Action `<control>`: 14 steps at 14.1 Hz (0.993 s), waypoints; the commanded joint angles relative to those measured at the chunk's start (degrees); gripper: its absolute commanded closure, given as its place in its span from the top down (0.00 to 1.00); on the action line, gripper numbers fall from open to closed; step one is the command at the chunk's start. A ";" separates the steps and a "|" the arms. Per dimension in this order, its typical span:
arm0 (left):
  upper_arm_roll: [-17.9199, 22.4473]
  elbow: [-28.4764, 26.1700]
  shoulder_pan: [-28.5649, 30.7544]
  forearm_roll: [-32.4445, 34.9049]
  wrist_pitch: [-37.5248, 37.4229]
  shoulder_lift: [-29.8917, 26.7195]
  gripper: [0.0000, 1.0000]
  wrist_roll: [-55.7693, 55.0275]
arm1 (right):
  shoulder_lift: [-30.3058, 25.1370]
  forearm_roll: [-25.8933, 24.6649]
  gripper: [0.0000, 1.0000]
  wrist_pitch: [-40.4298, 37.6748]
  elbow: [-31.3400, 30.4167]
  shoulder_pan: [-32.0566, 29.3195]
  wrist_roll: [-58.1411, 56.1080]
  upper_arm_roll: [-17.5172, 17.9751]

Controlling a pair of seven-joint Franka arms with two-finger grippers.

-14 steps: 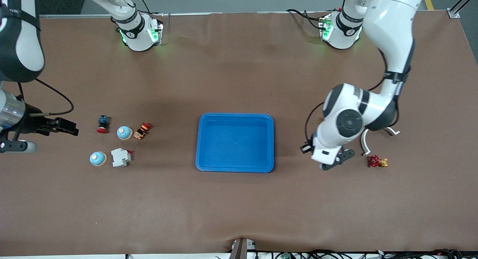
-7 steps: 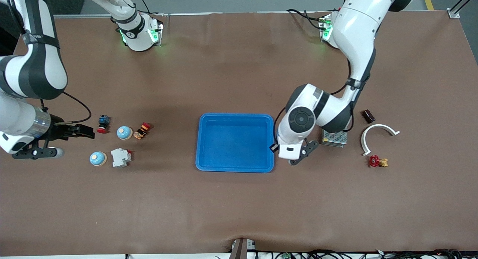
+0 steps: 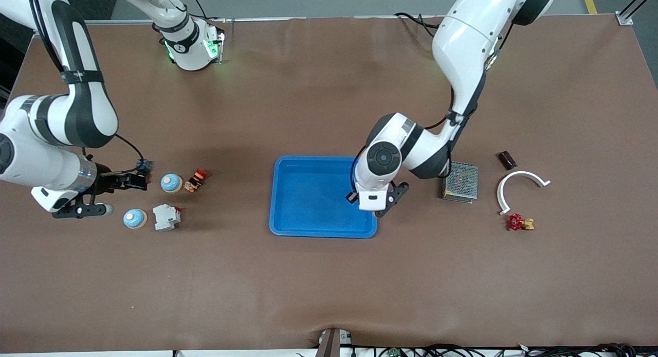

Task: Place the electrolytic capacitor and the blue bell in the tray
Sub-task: 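Carry the capacitor into the tray while the right gripper reaches a bell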

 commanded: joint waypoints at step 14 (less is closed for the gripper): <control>1.20 1.13 4.62 -0.84 -7.92 -8.36 1.00 4.30 | 0.40 0.04 1.00 12.83 -12.70 0.04 -2.83 0.17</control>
